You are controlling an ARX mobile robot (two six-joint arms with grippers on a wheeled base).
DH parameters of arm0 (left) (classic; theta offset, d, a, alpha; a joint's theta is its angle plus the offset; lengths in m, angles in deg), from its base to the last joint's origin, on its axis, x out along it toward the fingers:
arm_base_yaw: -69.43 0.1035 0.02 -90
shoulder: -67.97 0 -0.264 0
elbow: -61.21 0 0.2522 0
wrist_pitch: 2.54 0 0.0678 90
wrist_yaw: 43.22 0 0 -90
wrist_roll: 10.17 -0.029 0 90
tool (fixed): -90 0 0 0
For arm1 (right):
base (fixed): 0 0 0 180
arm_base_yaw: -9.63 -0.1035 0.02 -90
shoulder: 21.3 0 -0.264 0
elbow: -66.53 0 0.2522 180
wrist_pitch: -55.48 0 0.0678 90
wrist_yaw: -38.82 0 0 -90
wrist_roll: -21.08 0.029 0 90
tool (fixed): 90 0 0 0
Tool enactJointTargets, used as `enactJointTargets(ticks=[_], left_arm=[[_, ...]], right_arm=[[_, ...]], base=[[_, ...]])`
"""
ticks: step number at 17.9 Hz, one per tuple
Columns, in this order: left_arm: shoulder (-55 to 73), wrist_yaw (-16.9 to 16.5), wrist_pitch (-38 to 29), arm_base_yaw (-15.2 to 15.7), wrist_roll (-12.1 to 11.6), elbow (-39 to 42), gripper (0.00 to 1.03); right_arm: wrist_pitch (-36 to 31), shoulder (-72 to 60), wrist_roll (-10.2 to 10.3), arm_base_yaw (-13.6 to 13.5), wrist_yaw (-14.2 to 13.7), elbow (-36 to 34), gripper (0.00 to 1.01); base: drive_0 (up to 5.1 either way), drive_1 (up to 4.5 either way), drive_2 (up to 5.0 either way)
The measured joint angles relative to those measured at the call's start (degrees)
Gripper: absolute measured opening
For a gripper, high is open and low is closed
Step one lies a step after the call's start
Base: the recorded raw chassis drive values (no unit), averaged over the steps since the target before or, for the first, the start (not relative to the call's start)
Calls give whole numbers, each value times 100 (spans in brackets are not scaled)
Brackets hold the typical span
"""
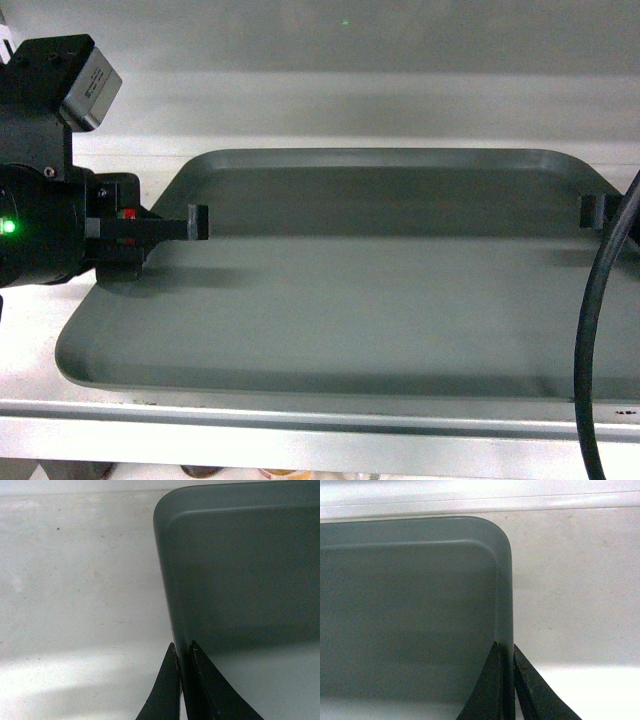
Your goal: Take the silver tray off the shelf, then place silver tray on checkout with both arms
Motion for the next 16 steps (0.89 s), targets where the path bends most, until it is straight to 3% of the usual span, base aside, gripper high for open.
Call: enactJointTargets(ticks=[16], left_arm=[[-28,20,-26,4,-2,20,3]], right_arm=[[-15,42,-4,0,2,-2,3]], base=[[0,0,0]])
